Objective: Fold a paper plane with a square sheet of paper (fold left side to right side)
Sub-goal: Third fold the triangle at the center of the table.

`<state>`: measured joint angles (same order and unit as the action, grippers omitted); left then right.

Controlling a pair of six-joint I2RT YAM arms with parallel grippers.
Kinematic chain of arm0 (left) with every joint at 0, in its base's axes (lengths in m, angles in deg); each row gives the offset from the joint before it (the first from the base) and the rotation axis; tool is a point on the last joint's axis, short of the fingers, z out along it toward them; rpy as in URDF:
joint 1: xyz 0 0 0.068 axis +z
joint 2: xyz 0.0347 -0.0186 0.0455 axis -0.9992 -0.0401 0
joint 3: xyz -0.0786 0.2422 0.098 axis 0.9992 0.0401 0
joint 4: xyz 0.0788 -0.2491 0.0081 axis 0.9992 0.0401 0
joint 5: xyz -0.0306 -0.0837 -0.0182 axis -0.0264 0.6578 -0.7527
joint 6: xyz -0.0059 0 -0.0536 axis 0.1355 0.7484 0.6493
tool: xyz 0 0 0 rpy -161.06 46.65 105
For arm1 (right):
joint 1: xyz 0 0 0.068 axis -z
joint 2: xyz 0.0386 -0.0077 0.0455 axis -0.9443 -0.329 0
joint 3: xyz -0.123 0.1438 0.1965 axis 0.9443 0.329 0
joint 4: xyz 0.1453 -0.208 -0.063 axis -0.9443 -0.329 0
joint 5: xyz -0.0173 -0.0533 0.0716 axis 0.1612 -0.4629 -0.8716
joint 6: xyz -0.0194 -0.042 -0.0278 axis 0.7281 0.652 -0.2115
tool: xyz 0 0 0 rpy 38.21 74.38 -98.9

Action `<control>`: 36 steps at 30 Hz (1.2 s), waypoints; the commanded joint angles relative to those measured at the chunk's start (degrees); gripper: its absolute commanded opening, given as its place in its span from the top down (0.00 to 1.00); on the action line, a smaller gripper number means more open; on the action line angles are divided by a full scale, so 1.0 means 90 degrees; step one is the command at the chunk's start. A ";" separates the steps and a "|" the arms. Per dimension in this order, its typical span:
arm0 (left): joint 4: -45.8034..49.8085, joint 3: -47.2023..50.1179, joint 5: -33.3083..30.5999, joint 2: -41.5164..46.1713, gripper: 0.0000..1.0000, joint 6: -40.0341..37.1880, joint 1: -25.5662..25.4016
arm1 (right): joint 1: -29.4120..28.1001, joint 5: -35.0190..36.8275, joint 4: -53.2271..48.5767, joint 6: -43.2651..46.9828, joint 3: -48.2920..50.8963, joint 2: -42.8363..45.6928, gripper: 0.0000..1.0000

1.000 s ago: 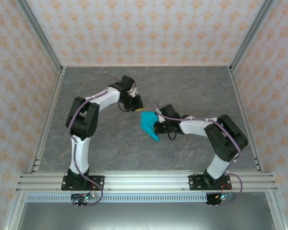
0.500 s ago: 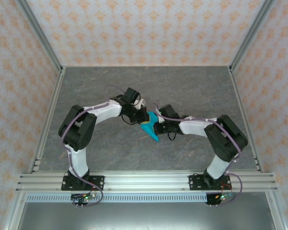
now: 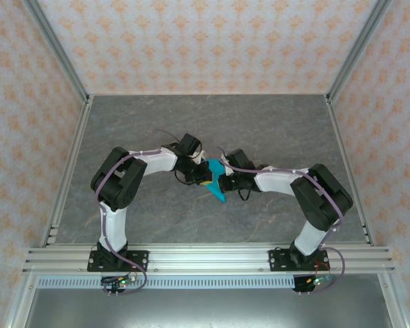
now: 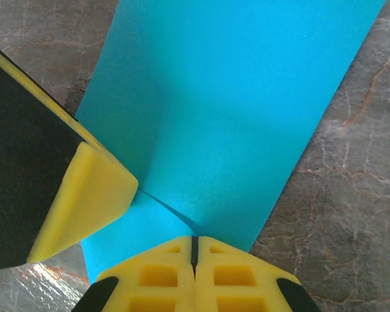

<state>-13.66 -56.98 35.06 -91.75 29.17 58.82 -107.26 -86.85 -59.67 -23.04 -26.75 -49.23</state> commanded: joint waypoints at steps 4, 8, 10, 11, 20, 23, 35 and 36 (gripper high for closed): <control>-0.0171 0.0312 -0.0148 0.0047 0.95 0.0058 -0.0043 | -0.0128 0.0160 -0.0676 0.0088 0.0132 -0.0432 1.00; -0.0189 0.0399 -0.0233 0.0003 0.95 0.0048 -0.0044 | -0.0128 0.0140 -0.0683 0.0076 0.0114 -0.0423 1.00; -0.0190 0.0471 -0.0305 0.0007 0.95 0.0041 -0.0043 | -0.0130 0.0099 -0.0684 0.0017 0.0071 -0.0374 1.00; -0.0161 0.0512 -0.0386 0.0019 0.95 0.0021 -0.0043 | -0.0128 0.0039 -0.0681 -0.0039 0.0034 -0.0325 1.00; -0.0239 0.0814 -0.0705 -0.0142 0.96 -0.0001 -0.0045 | 0.0056 0.0179 -0.1231 -0.0370 -0.0691 0.0437 0.86; -0.0292 0.0826 -0.0705 -0.0178 0.97 0.0019 -0.0043 | 0.0063 0.0342 -0.1534 -0.0379 -0.0704 0.0755 0.78; -0.0270 0.0792 -0.0703 -0.0129 0.97 -0.0001 -0.0043 | -0.0040 -0.1929 -0.0963 -0.1967 0.0017 0.1278 0.84; -0.0273 0.0797 -0.0708 -0.0120 0.97 -0.0001 -0.0043 | -0.0048 -0.2008 -0.0940 -0.2027 -0.0018 0.1163 0.84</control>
<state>-20.57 -52.30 34.69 -90.37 29.28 58.82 -107.22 -98.50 -71.14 -35.83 -27.43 -37.27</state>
